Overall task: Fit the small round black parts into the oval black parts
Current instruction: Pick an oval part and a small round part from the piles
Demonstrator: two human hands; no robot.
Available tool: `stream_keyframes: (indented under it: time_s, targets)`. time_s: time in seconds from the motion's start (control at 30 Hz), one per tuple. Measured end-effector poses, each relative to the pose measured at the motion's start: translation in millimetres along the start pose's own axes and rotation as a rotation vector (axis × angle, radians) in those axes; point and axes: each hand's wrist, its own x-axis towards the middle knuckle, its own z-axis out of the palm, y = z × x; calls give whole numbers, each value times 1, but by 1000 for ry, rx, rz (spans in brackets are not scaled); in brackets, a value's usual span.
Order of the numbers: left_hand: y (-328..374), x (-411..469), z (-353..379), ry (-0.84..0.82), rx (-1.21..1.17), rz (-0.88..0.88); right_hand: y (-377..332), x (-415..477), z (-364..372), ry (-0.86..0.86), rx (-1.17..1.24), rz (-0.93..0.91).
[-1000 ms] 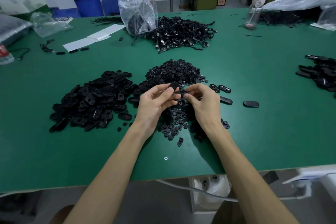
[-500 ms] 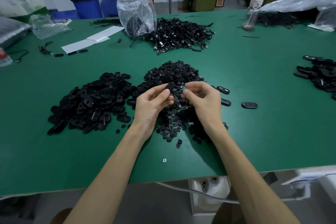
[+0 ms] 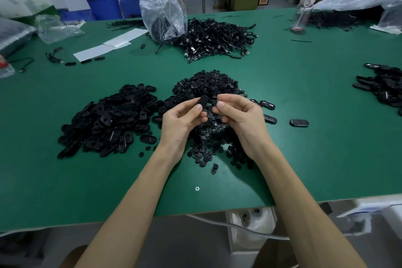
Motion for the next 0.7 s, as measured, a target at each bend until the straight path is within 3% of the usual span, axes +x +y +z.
stream_keyframes:
  time_s: [0.37, 0.7]
  targets:
    - [-2, 1, 0, -2, 19, 12, 7, 3, -4, 99, -216, -101]
    - [-6, 1, 0, -69, 148, 52, 8, 5, -5, 63, -134, -84]
